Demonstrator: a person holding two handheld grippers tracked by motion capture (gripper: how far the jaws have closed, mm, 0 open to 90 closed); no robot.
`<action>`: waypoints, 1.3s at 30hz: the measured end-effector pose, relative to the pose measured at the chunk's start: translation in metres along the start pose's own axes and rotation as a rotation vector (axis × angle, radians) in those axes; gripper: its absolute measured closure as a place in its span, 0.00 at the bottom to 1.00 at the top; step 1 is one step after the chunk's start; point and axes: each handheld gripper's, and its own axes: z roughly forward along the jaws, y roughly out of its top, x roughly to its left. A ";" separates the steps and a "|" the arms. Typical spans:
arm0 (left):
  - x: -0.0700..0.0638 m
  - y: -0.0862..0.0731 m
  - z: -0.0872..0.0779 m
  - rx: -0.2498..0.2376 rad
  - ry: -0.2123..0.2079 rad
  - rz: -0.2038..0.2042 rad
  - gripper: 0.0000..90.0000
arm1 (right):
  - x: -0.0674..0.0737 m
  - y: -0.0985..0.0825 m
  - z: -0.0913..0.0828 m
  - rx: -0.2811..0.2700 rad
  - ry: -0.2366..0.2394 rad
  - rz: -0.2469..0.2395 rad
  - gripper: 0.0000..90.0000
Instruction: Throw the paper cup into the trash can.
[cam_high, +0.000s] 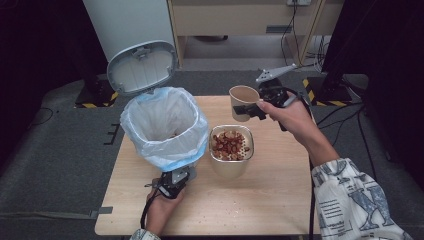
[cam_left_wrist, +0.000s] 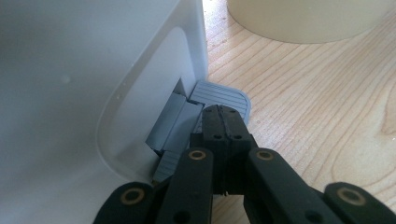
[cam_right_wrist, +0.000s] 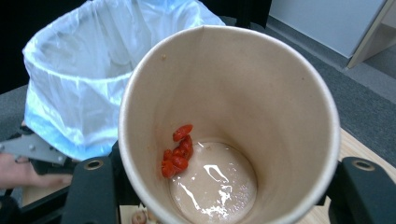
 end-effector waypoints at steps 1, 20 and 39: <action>0.000 0.000 0.000 0.001 0.000 0.001 0.99 | 0.002 0.003 0.002 0.001 0.000 -0.001 0.39; 0.000 0.000 0.000 0.001 0.002 0.005 0.99 | 0.029 0.054 0.044 -0.005 0.012 -0.001 0.39; 0.000 0.000 0.000 0.000 0.001 0.003 0.99 | 0.050 0.083 0.086 -0.034 0.026 0.003 0.38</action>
